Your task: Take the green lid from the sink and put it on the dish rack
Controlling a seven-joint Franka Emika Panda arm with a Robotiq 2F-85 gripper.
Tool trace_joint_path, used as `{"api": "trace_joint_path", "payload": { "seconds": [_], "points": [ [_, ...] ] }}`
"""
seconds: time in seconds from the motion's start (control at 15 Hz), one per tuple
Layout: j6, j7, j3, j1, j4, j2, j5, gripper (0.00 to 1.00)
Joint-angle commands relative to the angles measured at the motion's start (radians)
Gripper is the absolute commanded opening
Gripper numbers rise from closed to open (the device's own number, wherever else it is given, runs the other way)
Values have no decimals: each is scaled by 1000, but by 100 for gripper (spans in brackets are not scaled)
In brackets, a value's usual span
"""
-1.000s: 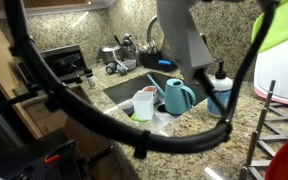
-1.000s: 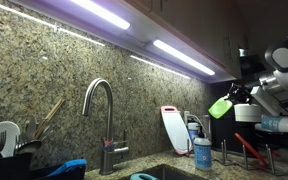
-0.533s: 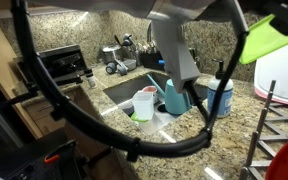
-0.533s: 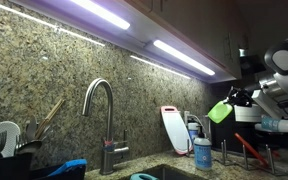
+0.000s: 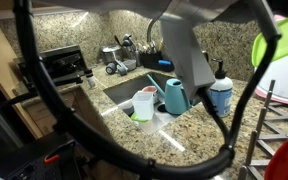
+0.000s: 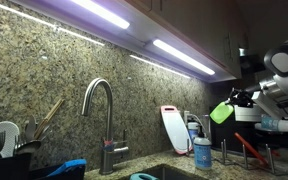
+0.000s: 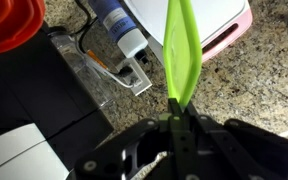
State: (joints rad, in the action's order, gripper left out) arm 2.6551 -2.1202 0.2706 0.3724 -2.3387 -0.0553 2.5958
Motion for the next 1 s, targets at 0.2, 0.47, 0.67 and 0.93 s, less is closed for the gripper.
{"api": "trace_joint_path", "payload": {
  "seconds": [0.2,0.47,0.67,0.93],
  "points": [
    [1,3,10,-10,0,2,-3,7],
    [2,1,10,-11,5,14,9,2],
    [13,14,14,-12,25,25,9,2],
    [42,34,19,-14,70,47,9,2]
  ]
}}
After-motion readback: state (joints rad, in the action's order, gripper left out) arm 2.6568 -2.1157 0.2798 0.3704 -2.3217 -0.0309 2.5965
